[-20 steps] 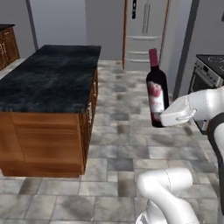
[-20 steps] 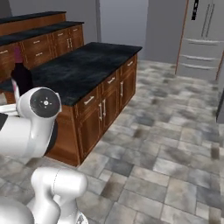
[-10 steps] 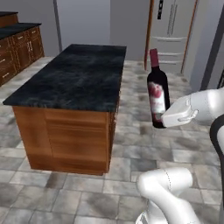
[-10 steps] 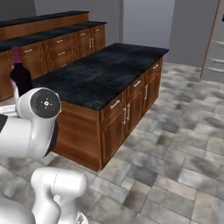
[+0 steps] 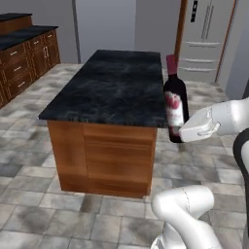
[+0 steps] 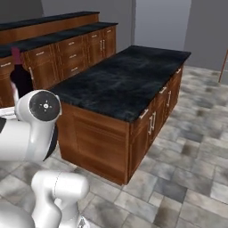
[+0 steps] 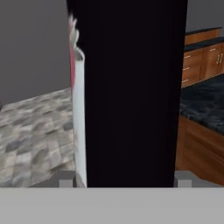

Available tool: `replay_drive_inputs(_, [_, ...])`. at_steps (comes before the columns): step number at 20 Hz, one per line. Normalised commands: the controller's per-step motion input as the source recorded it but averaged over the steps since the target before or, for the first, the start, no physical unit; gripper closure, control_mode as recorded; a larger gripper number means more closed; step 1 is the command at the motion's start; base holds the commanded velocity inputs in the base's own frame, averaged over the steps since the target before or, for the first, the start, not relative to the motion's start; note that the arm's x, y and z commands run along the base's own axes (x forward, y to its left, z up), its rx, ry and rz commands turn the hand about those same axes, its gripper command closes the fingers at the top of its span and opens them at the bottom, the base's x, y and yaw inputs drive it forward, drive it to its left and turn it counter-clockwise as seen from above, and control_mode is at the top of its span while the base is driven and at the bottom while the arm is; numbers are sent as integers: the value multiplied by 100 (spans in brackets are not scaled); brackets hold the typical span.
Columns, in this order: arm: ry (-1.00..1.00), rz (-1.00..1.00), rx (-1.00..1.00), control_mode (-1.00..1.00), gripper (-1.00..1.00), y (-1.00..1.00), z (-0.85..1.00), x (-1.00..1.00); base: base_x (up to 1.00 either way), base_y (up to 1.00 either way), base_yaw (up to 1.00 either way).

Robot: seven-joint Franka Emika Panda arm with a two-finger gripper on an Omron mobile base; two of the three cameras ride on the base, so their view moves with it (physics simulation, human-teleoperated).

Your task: Get the candle and the wine from the cabinet and move them to the dining counter.

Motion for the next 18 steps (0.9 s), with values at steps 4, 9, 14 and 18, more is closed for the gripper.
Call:
replay_drive_inputs(4, [0,0,0,100,100,0,0,0,57,60,-19])
replay_drive_inputs(9, [0,0,0,100,100,0,0,0,57,59,-21])
replay_drive_inputs(14, [0,0,0,100,100,0,0,0,56,60,-19])
replay_drive_inputs(18, [0,0,0,100,100,0,0,0,56,62,-13])
